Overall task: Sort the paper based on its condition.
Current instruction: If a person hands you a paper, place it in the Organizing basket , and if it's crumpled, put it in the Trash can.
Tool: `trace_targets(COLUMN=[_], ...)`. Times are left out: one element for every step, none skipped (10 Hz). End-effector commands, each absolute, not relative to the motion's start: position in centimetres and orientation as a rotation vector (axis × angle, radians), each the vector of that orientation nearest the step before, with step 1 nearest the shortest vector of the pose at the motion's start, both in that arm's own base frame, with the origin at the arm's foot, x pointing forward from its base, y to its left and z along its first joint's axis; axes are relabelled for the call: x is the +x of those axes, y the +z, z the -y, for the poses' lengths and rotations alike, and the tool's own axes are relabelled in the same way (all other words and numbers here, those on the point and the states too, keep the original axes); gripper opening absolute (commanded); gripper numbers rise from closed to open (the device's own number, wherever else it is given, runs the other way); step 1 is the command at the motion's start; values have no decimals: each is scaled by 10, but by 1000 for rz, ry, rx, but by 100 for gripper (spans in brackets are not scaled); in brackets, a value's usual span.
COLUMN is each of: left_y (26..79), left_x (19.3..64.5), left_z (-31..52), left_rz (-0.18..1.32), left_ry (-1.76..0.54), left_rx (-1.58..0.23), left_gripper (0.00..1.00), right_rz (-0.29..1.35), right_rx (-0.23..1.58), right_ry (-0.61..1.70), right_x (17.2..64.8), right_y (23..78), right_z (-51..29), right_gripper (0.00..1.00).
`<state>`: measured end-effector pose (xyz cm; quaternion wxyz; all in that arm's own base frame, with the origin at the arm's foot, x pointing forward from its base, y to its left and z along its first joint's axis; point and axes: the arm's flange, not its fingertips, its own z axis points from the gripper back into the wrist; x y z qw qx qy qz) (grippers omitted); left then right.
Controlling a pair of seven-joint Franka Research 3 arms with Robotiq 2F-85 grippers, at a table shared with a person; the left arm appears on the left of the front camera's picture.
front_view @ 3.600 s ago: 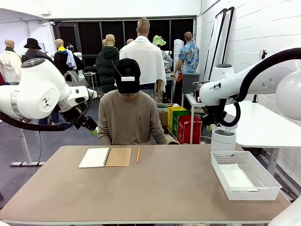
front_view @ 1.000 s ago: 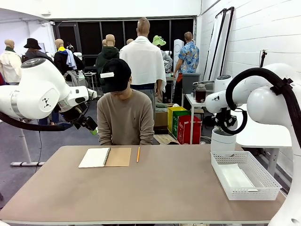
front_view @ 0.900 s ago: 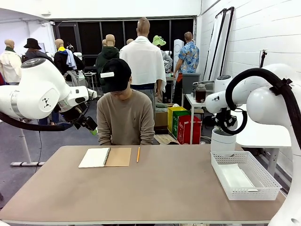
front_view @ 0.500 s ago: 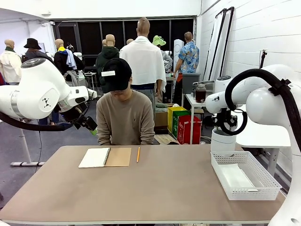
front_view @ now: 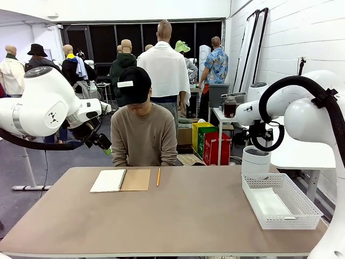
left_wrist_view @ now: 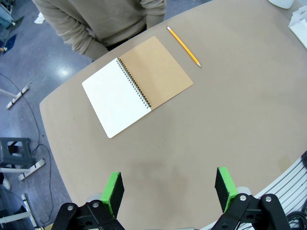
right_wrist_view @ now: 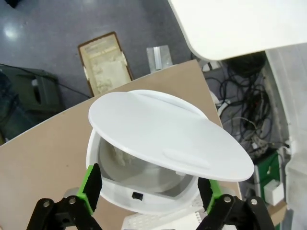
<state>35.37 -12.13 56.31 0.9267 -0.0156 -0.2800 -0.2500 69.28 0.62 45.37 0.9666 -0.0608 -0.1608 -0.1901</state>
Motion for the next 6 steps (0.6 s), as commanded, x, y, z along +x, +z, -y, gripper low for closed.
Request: trace_targets(left_y=[563, 563, 563, 563, 563, 563], left_x=[353, 353, 353, 353, 353, 353], left_z=[120, 120, 120, 120, 120, 120], left_rz=[574, 574, 574, 574, 574, 574], left_ry=[-515, -515, -515, -515, -515, -515], left_rx=[-31, -31, -31, -31, -31, -31], left_gripper=[100, 100, 100, 100, 100, 100], right_rz=[289, 248, 317, 317, 317, 317], right_rx=[-117, -140, -125, -125, -125, -125], right_ry=[-401, -408, -385, -385, -385, -385], right_x=[694, 702, 692, 692, 692, 692], right_y=[450, 445, 453, 453, 453, 453], right_z=[-8, -10, -6, -6, -6, -6], right_gripper=[100, 100, 100, 100, 100, 100])
